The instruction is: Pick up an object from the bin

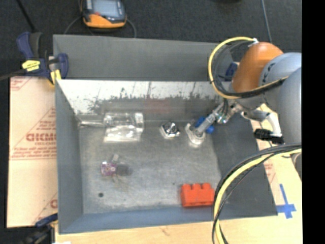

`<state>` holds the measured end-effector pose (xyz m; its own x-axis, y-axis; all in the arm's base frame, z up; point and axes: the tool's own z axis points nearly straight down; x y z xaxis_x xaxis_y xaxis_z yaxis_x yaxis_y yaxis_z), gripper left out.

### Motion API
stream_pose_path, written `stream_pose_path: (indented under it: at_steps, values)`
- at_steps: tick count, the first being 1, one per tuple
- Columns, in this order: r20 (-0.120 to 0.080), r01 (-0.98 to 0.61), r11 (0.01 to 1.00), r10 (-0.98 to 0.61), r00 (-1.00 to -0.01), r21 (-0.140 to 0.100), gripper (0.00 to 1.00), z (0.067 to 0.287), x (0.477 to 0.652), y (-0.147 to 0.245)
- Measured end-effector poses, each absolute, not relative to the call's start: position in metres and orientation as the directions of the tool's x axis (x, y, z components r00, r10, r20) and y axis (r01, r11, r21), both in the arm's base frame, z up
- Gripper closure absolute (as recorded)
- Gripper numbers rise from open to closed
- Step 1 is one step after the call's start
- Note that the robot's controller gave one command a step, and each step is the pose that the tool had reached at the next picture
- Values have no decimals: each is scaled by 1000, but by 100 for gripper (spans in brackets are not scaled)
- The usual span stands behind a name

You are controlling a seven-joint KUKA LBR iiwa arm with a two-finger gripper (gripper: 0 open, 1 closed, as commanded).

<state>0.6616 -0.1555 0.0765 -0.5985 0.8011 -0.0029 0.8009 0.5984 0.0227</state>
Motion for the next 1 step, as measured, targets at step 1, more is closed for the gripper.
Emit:
stream_pose_path:
  at_steps: [1]
  values:
    - [8,799,601,799,-602,18,100,80,662,-154]
